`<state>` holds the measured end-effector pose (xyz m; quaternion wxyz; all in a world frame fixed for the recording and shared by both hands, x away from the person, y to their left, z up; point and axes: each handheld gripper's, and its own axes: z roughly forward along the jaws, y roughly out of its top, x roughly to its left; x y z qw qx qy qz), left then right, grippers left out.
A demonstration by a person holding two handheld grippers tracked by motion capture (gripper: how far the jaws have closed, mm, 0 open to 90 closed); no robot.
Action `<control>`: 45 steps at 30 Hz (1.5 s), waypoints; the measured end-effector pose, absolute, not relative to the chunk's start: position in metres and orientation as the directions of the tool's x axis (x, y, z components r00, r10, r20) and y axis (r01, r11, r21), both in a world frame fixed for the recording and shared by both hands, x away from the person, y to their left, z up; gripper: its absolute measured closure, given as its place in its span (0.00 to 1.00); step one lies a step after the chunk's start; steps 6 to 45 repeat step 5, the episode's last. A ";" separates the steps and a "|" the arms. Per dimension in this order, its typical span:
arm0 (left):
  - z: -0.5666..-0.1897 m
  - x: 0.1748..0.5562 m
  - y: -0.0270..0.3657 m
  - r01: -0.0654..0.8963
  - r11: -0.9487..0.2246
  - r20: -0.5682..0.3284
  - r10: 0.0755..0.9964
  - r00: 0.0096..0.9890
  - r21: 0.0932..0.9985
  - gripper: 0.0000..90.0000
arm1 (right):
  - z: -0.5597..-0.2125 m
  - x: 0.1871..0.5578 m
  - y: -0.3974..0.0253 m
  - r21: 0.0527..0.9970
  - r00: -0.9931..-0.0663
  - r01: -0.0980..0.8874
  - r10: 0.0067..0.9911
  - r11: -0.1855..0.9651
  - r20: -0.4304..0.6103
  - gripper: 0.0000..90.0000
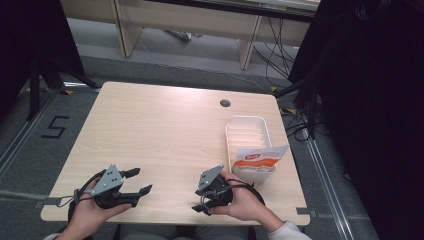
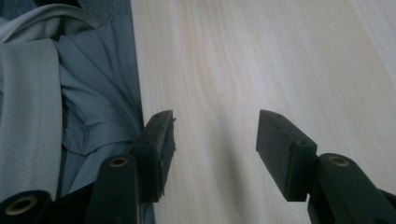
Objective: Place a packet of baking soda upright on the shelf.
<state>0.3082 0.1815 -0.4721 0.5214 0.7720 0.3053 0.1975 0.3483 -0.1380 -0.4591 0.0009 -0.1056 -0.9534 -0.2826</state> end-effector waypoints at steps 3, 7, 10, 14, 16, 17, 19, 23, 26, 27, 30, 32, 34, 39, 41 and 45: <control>-0.472 0.308 0.182 0.262 -0.273 -0.008 0.679 0.734 0.925 0.34 | -0.455 0.349 -0.140 0.546 -0.977 0.204 0.208 0.813 0.055 0.52; -0.472 0.309 0.181 0.243 -0.269 0.001 0.673 0.740 0.932 0.34 | -0.452 0.349 -0.142 0.554 -0.978 0.193 0.206 0.810 0.040 0.51; -0.472 0.309 0.181 0.243 -0.269 0.001 0.673 0.740 0.932 0.34 | -0.452 0.349 -0.142 0.554 -0.978 0.193 0.206 0.810 0.040 0.51; -0.472 0.309 0.181 0.243 -0.269 0.001 0.673 0.740 0.932 0.34 | -0.452 0.349 -0.142 0.554 -0.978 0.193 0.206 0.810 0.040 0.51; -0.472 0.309 0.181 0.243 -0.269 0.001 0.673 0.740 0.932 0.34 | -0.452 0.349 -0.142 0.554 -0.978 0.193 0.206 0.810 0.040 0.51; -0.472 0.309 0.181 0.243 -0.269 0.001 0.673 0.740 0.932 0.34 | -0.452 0.349 -0.142 0.554 -0.978 0.193 0.206 0.810 0.040 0.51; -0.472 0.309 0.181 0.243 -0.269 0.001 0.673 0.740 0.932 0.34 | -0.452 0.349 -0.142 0.554 -0.978 0.193 0.206 0.810 0.040 0.51; -0.472 0.309 0.181 0.243 -0.269 0.001 0.673 0.740 0.932 0.34 | -0.452 0.349 -0.142 0.554 -0.978 0.193 0.206 0.810 0.040 0.51; -0.472 0.309 0.181 0.243 -0.269 0.001 0.673 0.740 0.932 0.34 | -0.452 0.349 -0.142 0.554 -0.978 0.193 0.206 0.810 0.040 0.51; -0.472 0.309 0.181 0.243 -0.269 0.001 0.673 0.740 0.932 0.34 | -0.452 0.349 -0.142 0.554 -0.978 0.193 0.206 0.810 0.040 0.51; -0.472 0.309 0.181 0.243 -0.269 0.001 0.673 0.740 0.932 0.34 | -0.452 0.349 -0.142 0.554 -0.978 0.193 0.206 0.810 0.040 0.51; -0.472 0.309 0.181 0.243 -0.269 0.001 0.673 0.740 0.932 0.34 | -0.452 0.349 -0.142 0.554 -0.978 0.193 0.206 0.810 0.040 0.51; -0.472 0.309 0.181 0.243 -0.269 0.001 0.673 0.740 0.932 0.34 | -0.452 0.349 -0.142 0.554 -0.978 0.193 0.206 0.810 0.040 0.51; -0.472 0.309 0.181 0.243 -0.269 0.001 0.673 0.740 0.932 0.34 | -0.452 0.349 -0.142 0.554 -0.978 0.193 0.206 0.810 0.040 0.51; -0.472 0.309 0.181 0.243 -0.269 0.001 0.673 0.740 0.932 0.34 | -0.452 0.349 -0.142 0.554 -0.978 0.193 0.206 0.810 0.040 0.51; -0.472 0.309 0.181 0.243 -0.269 0.001 0.673 0.740 0.932 0.34 | -0.452 0.349 -0.142 0.554 -0.978 0.193 0.206 0.810 0.040 0.51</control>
